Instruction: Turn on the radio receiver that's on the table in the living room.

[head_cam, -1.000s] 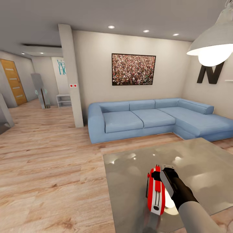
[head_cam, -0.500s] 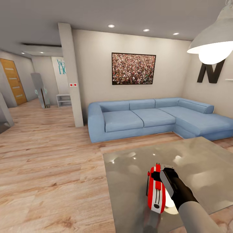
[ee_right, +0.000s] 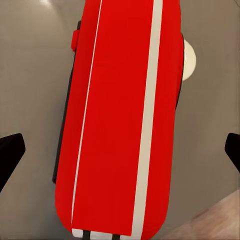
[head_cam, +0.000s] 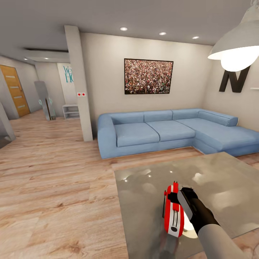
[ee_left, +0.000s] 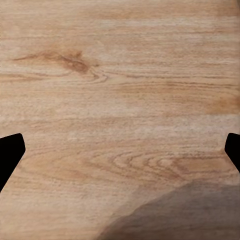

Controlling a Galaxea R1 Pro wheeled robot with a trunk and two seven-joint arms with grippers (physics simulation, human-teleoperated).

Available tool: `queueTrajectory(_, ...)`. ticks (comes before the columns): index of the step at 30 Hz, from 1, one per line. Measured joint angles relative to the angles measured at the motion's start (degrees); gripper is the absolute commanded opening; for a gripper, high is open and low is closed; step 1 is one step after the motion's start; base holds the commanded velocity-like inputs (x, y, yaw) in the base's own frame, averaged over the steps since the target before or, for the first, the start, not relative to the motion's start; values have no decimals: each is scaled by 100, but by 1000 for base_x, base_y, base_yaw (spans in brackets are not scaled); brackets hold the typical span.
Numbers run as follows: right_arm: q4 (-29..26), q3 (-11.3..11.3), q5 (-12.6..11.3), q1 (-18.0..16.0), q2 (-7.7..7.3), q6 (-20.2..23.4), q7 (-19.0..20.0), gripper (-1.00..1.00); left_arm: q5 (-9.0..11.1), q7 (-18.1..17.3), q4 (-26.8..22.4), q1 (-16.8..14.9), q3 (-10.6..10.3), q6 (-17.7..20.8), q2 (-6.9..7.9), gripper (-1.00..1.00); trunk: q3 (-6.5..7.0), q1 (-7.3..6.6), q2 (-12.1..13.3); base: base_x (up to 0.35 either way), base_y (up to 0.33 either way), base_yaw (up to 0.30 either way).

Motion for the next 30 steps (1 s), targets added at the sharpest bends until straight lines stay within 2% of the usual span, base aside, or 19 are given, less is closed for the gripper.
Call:
queueTrajectory(10, 16, 4, -1, 0, 14, -5, 3, 100, -1, 30, 0, 0, 0, 0, 0, 100, -161, 197, -360, 0, 0, 0)
queueTrajectory(28, 41, 16, 1, 0, 39, -8, 9, 100, 2, 11, 0, 0, 0, 0, 0, 100, -162, 198, -361, 0, 0, 0)
queueTrajectory(30, 47, 16, 2, 0, 39, -8, 9, 100, 2, 23, 0, 0, 0, 0, 0, 100, -197, 241, -440, 0, 0, 0)
